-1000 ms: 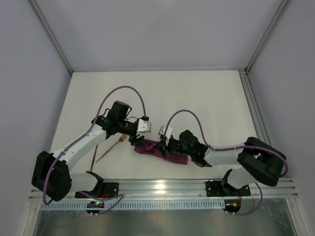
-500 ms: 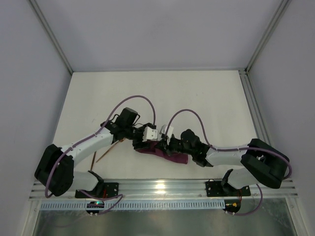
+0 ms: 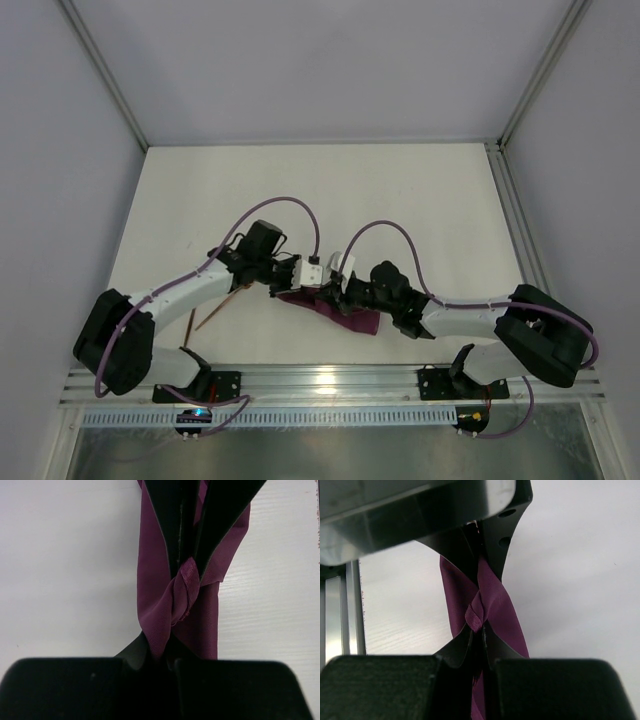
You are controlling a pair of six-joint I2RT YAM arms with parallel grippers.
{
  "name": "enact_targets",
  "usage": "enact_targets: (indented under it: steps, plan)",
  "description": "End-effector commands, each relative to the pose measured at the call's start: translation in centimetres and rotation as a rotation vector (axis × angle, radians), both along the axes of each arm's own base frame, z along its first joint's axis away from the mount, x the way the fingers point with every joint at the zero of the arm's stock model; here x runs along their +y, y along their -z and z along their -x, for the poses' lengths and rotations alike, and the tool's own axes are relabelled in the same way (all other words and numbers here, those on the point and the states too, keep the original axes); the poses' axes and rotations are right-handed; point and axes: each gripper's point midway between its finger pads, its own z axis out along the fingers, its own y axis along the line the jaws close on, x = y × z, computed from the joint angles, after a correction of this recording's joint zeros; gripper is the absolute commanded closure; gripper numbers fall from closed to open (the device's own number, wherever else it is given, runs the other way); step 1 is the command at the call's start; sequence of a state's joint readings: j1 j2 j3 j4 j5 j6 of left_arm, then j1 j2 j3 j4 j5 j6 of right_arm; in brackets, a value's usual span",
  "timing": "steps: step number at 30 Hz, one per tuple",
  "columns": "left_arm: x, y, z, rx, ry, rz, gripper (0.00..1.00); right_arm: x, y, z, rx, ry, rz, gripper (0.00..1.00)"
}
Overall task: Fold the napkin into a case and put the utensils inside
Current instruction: Stuff the top corner of the smaller-rectangle-folded napkin into the folded napkin.
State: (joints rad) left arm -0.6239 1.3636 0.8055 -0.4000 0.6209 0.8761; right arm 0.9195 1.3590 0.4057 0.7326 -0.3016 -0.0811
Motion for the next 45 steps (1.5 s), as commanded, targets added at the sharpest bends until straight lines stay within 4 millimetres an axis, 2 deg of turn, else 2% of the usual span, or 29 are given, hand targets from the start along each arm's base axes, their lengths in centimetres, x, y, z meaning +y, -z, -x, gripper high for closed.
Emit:
enact_targets:
  steps: [1,3,4,5,7,8,9,11,14,17,18,19,22,32,34,35,36,37,38,39,40,45]
  plan:
    - [-0.8,-0.6,-0.4,-0.033,0.015,0.031,1.0,1.0,-3.1,-0.2,-0.078,-0.038,-0.077,0.95]
    - [-0.7,-0.7,-0.8,-0.047,-0.004,0.03,1.0,0.9,-2.9,-0.1,-0.066,-0.038,-0.064,0.86]
    - [-0.7,-0.8,-1.4,-0.075,-0.026,0.034,1.0,0.8,-2.8,0.1,-0.061,-0.049,-0.059,0.69]
    - [-0.7,-1.3,-1.7,-0.1,-0.038,0.044,1.0,0.6,-2.6,0.3,-0.049,-0.055,-0.047,0.6]
    - [-0.5,-1.2,-2.0,-0.126,-0.057,0.051,1.0,0.3,-2.7,0.6,-0.038,-0.07,-0.042,0.52]
    - [-0.7,-1.9,-2.4,-0.157,-0.062,0.074,1.0,0.1,-2.5,0.9,-0.027,-0.074,-0.033,0.48]
    - [-0.6,-2.0,-2.5,-0.166,-0.067,0.08,1.0,-0.1,-3.4,1.0,-0.027,-0.066,-0.051,0.47]
    - [-0.6,-1.7,-2.3,-0.173,-0.071,0.085,1.0,-0.4,-3.8,0.6,-0.008,-0.025,-0.052,0.45]
    - [-0.7,-1.3,-1.9,-0.181,-0.063,0.087,1.0,0.2,-5.6,0.0,0.018,0.004,-0.105,0.43]
    - [-0.8,-0.8,-1.8,-0.169,-0.069,0.076,1.0,1.4,-5.4,-0.3,0.072,0.004,-0.124,0.42]
    - [-0.8,-0.8,-1.9,-0.171,-0.073,0.076,1.0,1.8,-5.8,-1.2,0.068,0.039,-0.126,0.42]
    - [-0.8,-0.8,-1.8,-0.171,-0.071,0.076,1.0,2.0,-4.7,-1.6,0.089,0.062,-0.103,0.42]
    - [-0.9,-1.0,-1.8,-0.168,-0.076,0.082,1.0,2.3,-3.5,-2.6,0.11,0.127,-0.099,0.44]
    - [-1.0,-1.0,-1.8,-0.134,-0.112,0.097,1.0,3.1,-1.1,-3.4,0.184,0.196,-0.109,0.54]
    - [-1.2,-1.3,-2.1,-0.115,-0.145,0.101,1.0,3.1,-1.3,-3.5,0.198,0.219,-0.146,0.55]
    - [-1.2,-1.3,-2.2,-0.111,-0.153,0.104,1.0,2.2,-0.8,-3.5,0.203,0.254,-0.156,0.54]
    - [-1.2,-1.3,-2.2,-0.108,-0.16,0.106,1.0,1.7,-1.0,-3.5,0.219,0.279,-0.194,0.54]
    - [-1.2,-1.2,-2.1,-0.103,-0.16,0.104,1.0,1.3,-2.4,-3.7,0.199,0.288,-0.268,0.54]
    - [-1.1,-1.2,-2.1,-0.103,-0.157,0.107,1.0,0.7,-2.1,-3.4,0.209,0.295,-0.278,0.53]
    - [-1.2,-1.2,-2.0,-0.106,-0.152,0.111,1.0,0.8,-2.8,-3.2,0.207,0.287,-0.294,0.52]
    - [-1.2,-1.2,-1.8,-0.102,-0.147,0.112,1.0,0.8,-2.3,-3.1,0.218,0.285,-0.264,0.51]
    - [-1.3,-1.1,-1.3,-0.075,-0.136,0.113,1.0,1.0,-2.4,-3.5,0.208,0.297,-0.25,0.49]
